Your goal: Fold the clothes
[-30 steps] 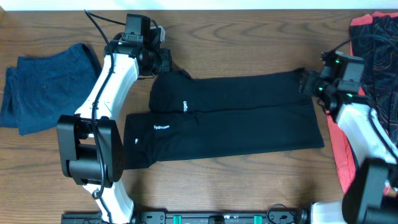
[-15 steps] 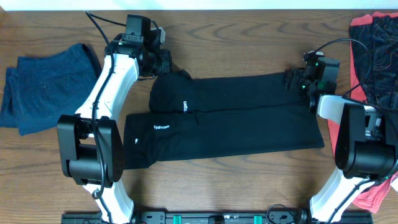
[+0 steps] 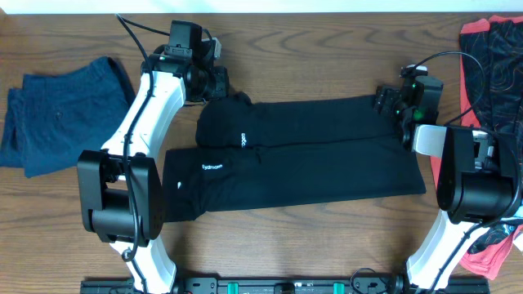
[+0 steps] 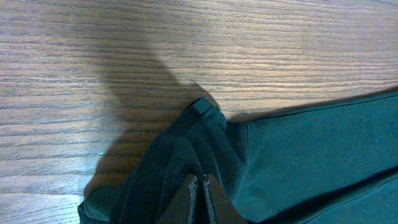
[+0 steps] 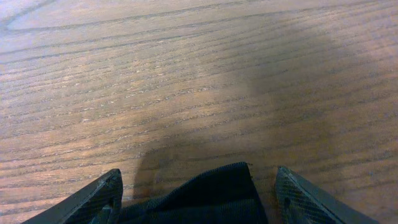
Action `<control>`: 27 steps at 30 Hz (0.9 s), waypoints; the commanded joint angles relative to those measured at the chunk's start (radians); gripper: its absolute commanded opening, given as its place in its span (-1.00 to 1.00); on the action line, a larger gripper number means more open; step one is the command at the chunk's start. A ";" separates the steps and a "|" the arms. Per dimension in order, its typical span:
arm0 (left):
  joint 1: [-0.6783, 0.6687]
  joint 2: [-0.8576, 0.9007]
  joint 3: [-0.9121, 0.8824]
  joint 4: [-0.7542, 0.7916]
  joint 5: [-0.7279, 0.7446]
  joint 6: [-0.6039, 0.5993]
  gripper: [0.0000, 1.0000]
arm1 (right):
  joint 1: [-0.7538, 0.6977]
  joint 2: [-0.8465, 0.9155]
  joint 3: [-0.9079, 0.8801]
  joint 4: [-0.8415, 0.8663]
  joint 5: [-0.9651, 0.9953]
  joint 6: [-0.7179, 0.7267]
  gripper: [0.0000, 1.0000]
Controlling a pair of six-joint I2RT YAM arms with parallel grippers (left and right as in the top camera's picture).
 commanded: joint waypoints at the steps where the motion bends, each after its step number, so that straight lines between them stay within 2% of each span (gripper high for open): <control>1: -0.001 0.006 -0.013 -0.003 0.008 -0.001 -0.88 | 0.009 0.043 0.011 -0.015 0.001 -0.003 0.54; 3: -0.001 0.006 -0.013 -0.003 0.008 -0.001 -0.88 | 0.009 0.045 0.015 -0.016 -0.029 -0.003 0.48; 6: -0.001 0.006 -0.013 -0.003 0.006 -0.001 -0.88 | 0.009 0.045 0.018 -0.019 -0.082 -0.003 0.22; 8: -0.001 0.006 -0.013 -0.003 0.006 -0.001 -0.88 | 0.010 0.045 0.018 -0.037 -0.085 -0.003 -0.10; 11: -0.001 0.006 -0.013 -0.003 0.006 -0.001 -0.88 | 0.011 0.045 0.018 -0.060 -0.079 -0.003 -0.71; 13: -0.001 0.006 -0.013 -0.003 0.006 -0.001 -0.88 | 0.011 0.045 0.018 -0.072 -0.053 0.000 -0.98; 20: -0.001 0.005 -0.013 -0.005 0.006 -0.001 -0.88 | 0.001 0.012 0.019 -0.123 0.047 0.050 -0.98; 27: -0.001 0.000 -0.012 -0.067 0.006 -0.001 -0.88 | -0.021 -0.148 0.019 -0.275 0.164 0.057 -0.98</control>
